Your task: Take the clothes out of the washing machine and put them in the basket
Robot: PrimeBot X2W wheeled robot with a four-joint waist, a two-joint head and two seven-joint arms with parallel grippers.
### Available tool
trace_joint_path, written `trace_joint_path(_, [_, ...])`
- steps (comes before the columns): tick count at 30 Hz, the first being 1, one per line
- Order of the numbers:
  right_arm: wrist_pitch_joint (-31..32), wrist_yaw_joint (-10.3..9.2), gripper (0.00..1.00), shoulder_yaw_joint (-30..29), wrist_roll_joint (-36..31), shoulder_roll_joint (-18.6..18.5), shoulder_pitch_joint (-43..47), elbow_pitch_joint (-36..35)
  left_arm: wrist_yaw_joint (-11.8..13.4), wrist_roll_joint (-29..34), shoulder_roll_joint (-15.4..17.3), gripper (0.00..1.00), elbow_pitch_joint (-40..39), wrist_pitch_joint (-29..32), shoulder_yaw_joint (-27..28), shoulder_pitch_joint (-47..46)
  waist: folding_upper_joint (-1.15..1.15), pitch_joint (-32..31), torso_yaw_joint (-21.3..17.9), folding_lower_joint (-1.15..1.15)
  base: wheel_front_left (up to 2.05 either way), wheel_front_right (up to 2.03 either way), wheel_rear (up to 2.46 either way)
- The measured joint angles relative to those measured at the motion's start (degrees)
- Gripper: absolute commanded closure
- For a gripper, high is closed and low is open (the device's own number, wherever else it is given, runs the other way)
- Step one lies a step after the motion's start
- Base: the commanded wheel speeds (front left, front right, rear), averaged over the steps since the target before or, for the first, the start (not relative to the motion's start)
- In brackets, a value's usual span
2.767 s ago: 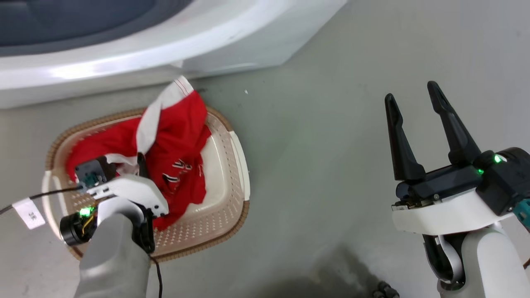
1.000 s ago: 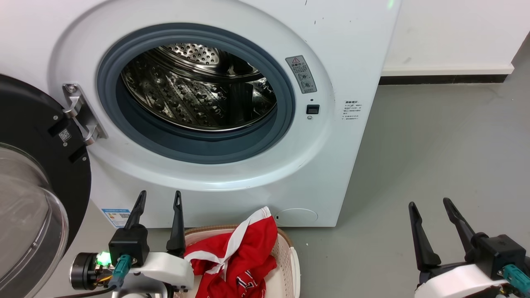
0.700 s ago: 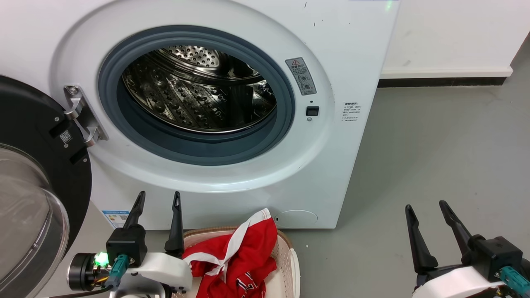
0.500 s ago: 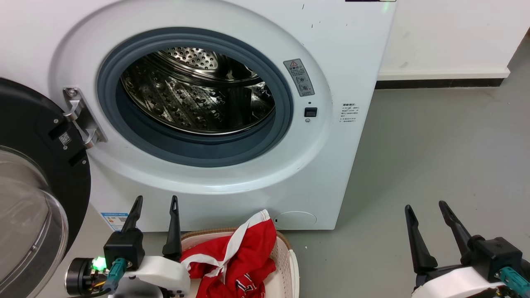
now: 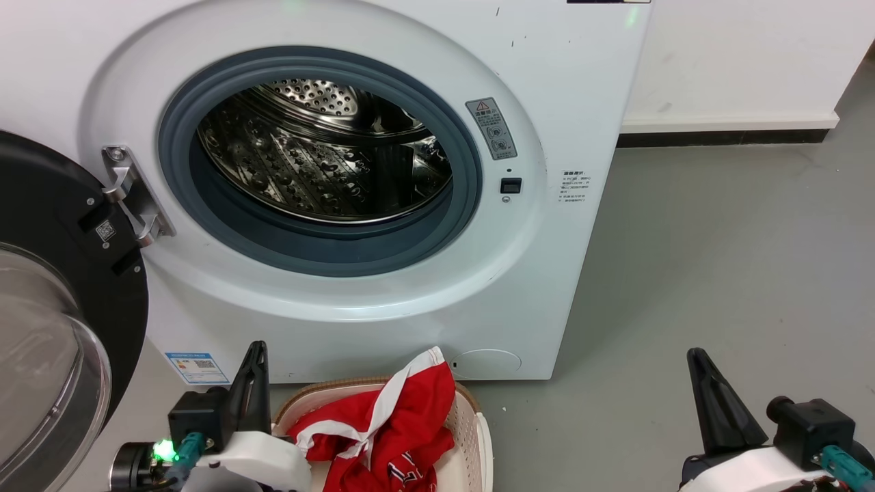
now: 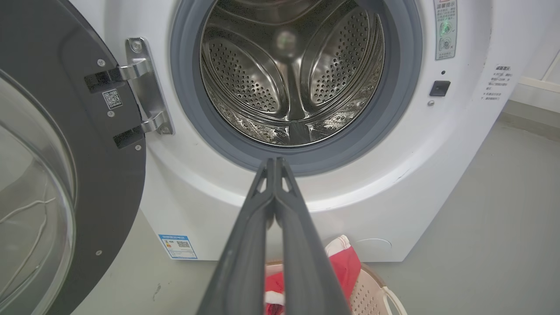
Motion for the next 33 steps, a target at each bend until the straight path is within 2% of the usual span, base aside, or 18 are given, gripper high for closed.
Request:
trace_joint_path(17, [0.8, 0.0, 1.0, -0.1, 20.4, -0.8, -1.9, 4.1, -2.2, -19.1, -0.8, 1.0, 1.8, 3.0, 2.0, -0.6, 0.0, 0.1, 0.0, 0.0, 0.0, 0.0, 0.0])
trace_joint_path(33, [1.8, 0.0, 1.0, -0.5, 35.8, -1.5, -4.1, 7.2, -3.7, -34.0, -1.2, 1.0, 3.2, 5.5, 3.8, -1.8, 0.0, 0.2, 0.0, 0.0, 0.0, 0.0, 0.0])
